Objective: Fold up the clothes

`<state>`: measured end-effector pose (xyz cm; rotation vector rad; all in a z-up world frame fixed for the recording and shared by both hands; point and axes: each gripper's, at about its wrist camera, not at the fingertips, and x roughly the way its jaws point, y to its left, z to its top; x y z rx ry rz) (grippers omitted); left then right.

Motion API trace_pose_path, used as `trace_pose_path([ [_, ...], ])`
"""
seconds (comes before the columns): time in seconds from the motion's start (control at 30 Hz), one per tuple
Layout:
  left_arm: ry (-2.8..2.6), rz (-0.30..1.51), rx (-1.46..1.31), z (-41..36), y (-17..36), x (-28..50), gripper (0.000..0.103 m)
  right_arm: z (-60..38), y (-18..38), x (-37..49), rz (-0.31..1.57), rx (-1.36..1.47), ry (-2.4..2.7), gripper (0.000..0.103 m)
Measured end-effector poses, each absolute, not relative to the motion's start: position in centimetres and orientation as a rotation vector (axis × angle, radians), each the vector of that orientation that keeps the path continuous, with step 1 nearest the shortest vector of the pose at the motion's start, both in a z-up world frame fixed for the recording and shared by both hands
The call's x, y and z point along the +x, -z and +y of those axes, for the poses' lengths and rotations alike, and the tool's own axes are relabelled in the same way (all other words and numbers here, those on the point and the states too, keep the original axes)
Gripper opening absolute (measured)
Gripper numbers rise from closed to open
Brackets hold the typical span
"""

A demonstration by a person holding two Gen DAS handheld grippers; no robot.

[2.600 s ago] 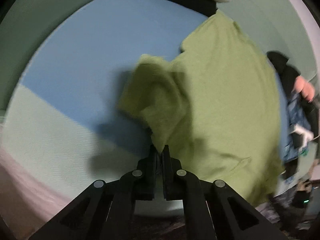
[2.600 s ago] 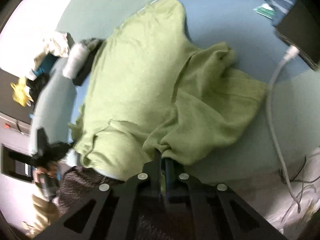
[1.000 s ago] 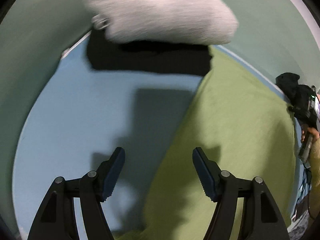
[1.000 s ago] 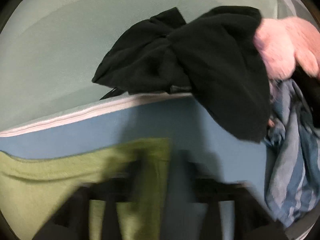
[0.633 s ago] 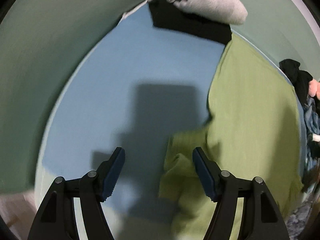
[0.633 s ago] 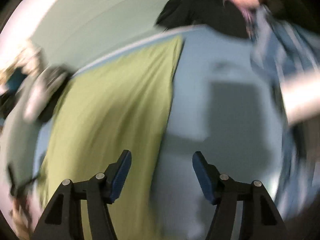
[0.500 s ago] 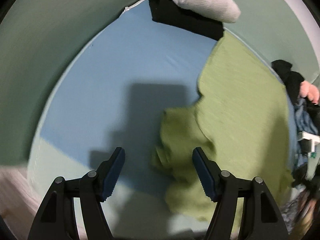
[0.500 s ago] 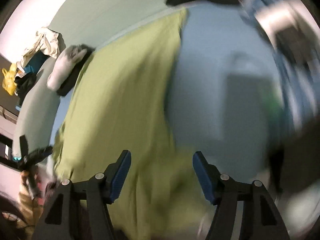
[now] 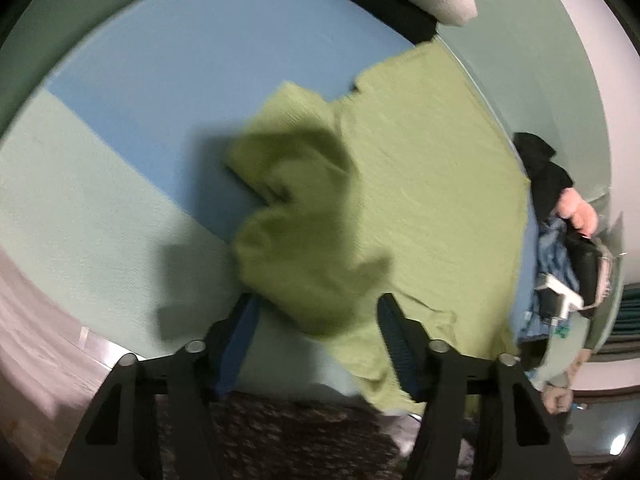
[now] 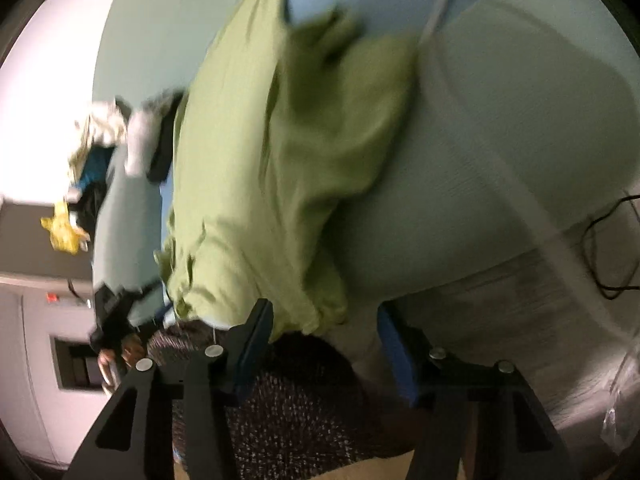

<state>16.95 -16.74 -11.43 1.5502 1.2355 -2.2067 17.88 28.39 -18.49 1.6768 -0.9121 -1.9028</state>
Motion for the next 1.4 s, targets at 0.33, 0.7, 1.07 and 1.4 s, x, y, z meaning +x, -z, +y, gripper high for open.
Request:
trace_pose_path([
  [0.33,2.17,1.279,1.486,-16.3,11.8,16.1,0.053,26.7,19.5,18.0,-0.927,1.662,1.867,0.045],
  [0.7,2.235,1.259,1.475,-15.3,11.7,14.1,0.01,27.6,18.3,18.2,-0.995,1.625,1.888,0.006],
  [1.07,2.374,1.359,1.35,-17.4,7.6,17.2,0.009,30.7,11.7,18.4,-1.124,1.336,1.888,0.003],
  [1.4,2.453,1.288,1.21,-18.0,3.4,6.4,0.009,31.2,7.1,5.6,-1.069,1.189,2.093,0.003],
])
